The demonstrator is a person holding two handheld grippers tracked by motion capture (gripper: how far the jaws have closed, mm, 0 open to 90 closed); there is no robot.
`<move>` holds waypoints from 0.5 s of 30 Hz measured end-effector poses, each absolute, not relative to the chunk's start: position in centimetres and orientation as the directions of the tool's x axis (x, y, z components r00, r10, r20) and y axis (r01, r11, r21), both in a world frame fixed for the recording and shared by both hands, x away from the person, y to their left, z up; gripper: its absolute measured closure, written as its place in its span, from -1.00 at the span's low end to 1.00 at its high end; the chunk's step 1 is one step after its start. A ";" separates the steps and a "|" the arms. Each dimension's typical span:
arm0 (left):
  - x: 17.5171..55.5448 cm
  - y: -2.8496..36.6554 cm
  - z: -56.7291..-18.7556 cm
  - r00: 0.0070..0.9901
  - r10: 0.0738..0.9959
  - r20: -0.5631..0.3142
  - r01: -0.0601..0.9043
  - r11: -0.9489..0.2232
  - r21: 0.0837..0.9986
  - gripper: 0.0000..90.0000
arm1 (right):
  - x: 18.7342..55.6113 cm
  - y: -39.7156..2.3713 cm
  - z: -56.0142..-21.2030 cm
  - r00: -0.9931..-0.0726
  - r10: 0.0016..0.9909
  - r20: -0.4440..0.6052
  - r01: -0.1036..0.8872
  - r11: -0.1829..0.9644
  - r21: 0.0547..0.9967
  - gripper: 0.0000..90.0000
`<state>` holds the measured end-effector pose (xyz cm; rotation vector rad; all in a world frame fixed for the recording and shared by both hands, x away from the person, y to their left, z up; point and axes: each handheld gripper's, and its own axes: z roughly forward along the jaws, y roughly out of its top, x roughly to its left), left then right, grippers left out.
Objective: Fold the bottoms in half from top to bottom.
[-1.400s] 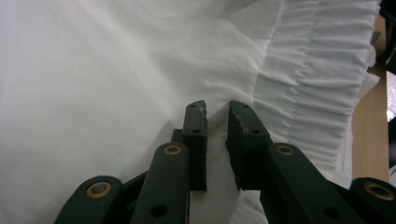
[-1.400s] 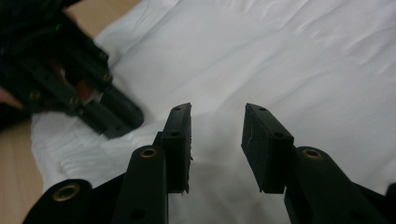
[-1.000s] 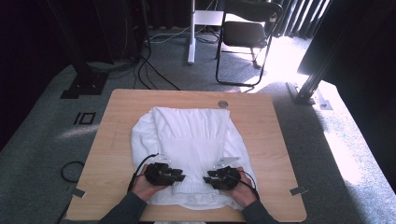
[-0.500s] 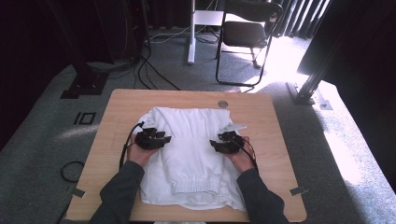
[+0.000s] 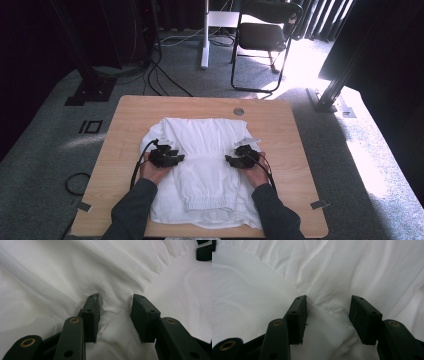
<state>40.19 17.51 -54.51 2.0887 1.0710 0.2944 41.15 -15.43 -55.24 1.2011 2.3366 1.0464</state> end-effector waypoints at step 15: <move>33.5 17.0 -54.4 0.703 0.700 -0.125 0.567 -0.445 0.693 0.31 | 34.2 -17.1 -55.6 -0.652 0.756 0.048 0.534 0.413 0.738 0.06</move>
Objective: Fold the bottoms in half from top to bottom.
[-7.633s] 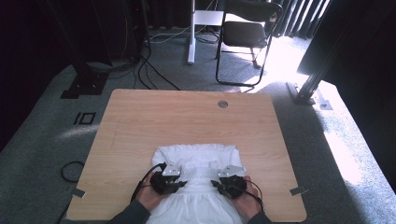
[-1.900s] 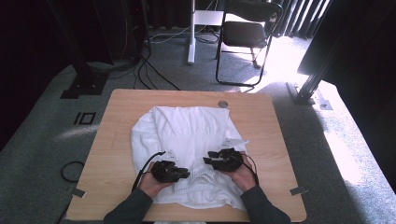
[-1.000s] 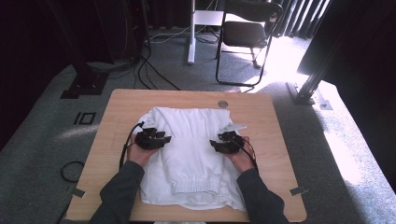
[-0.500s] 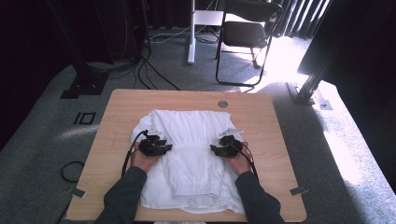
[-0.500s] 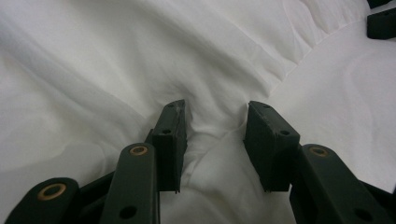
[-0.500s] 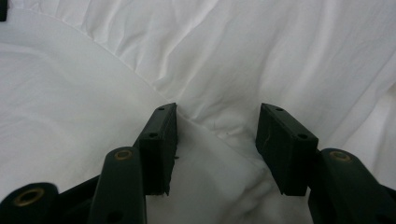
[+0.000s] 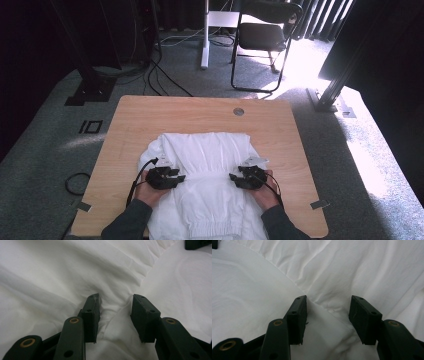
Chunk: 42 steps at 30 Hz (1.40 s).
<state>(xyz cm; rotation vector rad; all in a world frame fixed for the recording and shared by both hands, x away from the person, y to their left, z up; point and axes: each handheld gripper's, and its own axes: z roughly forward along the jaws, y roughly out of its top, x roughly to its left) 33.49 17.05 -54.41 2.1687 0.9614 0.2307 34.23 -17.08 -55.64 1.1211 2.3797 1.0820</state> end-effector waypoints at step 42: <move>46.6 23.3 -54.4 0.389 0.905 -0.171 0.697 -0.168 0.697 -0.35 | 34.1 -17.3 -55.8 -0.648 0.758 0.068 0.534 0.389 0.751 0.07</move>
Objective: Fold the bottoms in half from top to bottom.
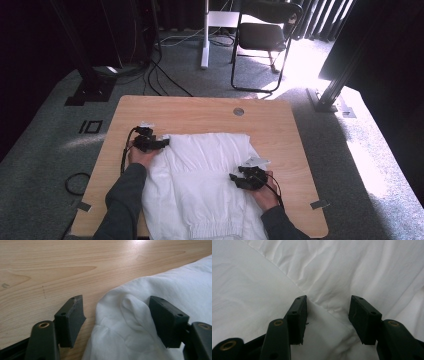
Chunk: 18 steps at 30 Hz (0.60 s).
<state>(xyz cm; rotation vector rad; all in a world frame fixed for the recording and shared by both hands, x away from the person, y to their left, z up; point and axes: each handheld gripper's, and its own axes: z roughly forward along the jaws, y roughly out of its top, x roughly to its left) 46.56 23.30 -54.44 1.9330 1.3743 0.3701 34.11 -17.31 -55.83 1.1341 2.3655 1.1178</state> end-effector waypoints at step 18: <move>46.2 22.4 -54.4 0.486 0.845 -0.223 0.702 -0.225 0.676 0.62 | 37.8 -18.1 -52.6 -0.587 0.805 0.086 0.568 0.334 0.752 -0.05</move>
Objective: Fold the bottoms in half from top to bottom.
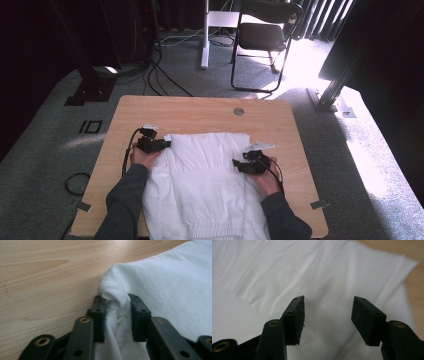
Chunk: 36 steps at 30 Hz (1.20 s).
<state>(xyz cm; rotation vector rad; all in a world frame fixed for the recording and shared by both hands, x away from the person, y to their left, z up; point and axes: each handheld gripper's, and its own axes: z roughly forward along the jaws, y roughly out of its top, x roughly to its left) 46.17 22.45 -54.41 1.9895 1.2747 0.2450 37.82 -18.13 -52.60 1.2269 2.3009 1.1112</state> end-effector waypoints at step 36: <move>45.7 22.0 -53.4 0.476 0.855 -0.206 0.698 -0.225 0.680 0.80 | 48.6 -18.7 -53.5 -0.398 0.892 0.214 0.755 0.186 0.629 0.87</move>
